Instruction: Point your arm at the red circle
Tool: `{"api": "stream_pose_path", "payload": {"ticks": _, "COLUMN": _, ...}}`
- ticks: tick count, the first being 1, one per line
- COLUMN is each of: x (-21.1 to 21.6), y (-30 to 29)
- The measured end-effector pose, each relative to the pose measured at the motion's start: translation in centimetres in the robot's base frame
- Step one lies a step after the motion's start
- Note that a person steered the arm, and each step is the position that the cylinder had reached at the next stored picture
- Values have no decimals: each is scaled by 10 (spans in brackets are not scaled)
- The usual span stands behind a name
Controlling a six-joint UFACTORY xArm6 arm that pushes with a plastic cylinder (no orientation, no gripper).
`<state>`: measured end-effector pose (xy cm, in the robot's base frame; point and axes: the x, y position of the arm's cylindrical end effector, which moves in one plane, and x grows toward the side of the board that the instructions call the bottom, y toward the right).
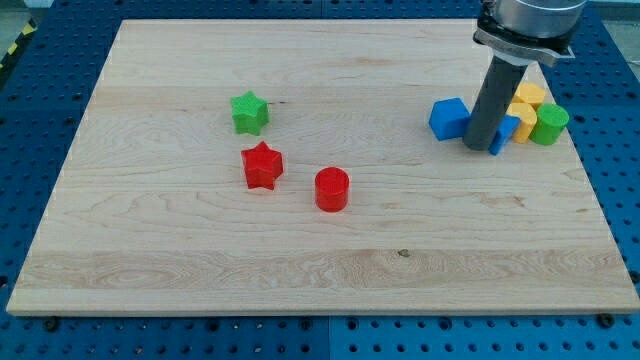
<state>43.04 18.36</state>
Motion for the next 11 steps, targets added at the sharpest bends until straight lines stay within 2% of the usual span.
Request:
{"api": "stream_pose_path", "payload": {"ticks": 2, "x": 8, "y": -9}}
{"api": "stream_pose_path", "payload": {"ticks": 4, "x": 108, "y": -21}}
{"api": "stream_pose_path", "payload": {"ticks": 5, "x": 126, "y": -57}}
{"api": "stream_pose_path", "payload": {"ticks": 7, "x": 126, "y": -184}}
{"api": "stream_pose_path", "payload": {"ticks": 8, "x": 94, "y": -233}}
{"api": "stream_pose_path", "payload": {"ticks": 10, "x": 77, "y": -235}}
{"api": "stream_pose_path", "payload": {"ticks": 11, "x": 77, "y": -199}}
